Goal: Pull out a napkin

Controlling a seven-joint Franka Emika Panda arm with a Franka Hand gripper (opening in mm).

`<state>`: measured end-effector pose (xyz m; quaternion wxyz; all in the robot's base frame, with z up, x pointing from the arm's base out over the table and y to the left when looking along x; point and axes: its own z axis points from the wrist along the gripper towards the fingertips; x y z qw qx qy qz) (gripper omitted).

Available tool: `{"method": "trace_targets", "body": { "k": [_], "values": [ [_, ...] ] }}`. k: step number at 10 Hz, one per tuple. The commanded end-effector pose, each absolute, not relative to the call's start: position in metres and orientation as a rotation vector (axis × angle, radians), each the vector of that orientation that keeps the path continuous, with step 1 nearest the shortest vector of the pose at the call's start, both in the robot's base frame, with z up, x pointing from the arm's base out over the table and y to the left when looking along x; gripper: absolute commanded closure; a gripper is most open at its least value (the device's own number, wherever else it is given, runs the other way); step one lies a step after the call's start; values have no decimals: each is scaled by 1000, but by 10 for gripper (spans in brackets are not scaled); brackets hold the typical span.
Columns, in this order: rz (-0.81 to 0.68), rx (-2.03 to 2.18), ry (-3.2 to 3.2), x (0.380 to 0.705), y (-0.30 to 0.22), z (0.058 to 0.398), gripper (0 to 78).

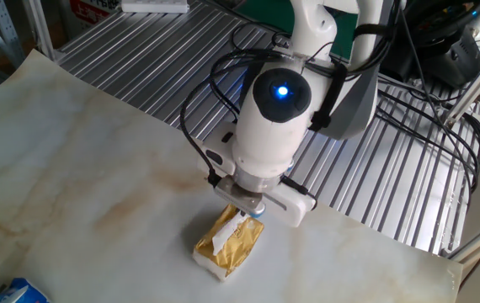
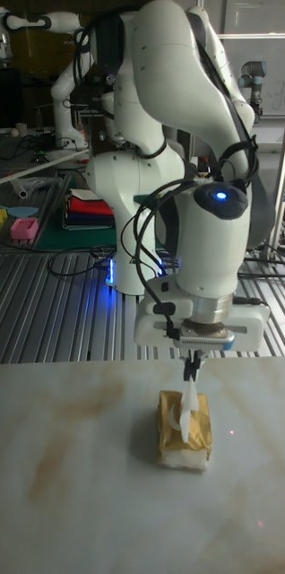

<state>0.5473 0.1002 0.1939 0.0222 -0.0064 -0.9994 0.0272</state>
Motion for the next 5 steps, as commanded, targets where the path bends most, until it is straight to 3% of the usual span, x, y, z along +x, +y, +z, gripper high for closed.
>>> {"method": "trace_targets", "body": {
  "k": [1,5],
  "values": [
    [7,-38,-3122,542,91,210,764],
    [5,-43,-3116,542,87,222,764]
  ]
}}
